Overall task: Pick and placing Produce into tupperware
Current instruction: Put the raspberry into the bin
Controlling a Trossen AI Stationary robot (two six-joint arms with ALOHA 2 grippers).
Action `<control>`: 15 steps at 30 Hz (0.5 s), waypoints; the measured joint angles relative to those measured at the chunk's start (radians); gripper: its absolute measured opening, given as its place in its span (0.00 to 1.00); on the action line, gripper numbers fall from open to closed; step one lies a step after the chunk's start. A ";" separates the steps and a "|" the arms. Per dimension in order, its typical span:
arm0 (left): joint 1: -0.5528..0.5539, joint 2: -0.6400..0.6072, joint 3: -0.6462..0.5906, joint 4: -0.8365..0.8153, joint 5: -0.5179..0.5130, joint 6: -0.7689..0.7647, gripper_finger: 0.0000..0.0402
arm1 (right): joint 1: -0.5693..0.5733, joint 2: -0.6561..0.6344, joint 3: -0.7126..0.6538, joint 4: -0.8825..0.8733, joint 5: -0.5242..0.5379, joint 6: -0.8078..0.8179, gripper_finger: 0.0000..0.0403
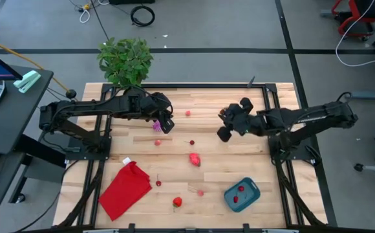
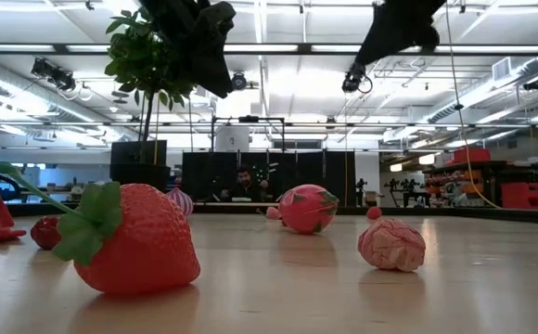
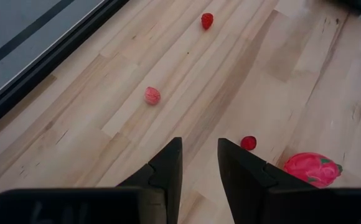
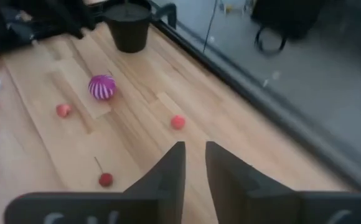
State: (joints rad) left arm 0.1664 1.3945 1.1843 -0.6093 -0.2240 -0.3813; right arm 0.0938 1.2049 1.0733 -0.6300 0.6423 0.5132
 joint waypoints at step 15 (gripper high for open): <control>0.001 0.000 0.000 0.013 0.000 0.001 0.27 | -0.187 0.031 0.000 -0.058 -0.214 0.096 0.52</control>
State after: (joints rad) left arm 0.1673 1.3945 1.1843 -0.5967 -0.2241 -0.3805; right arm -0.0932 1.2362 1.0733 -0.6884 0.4278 0.6094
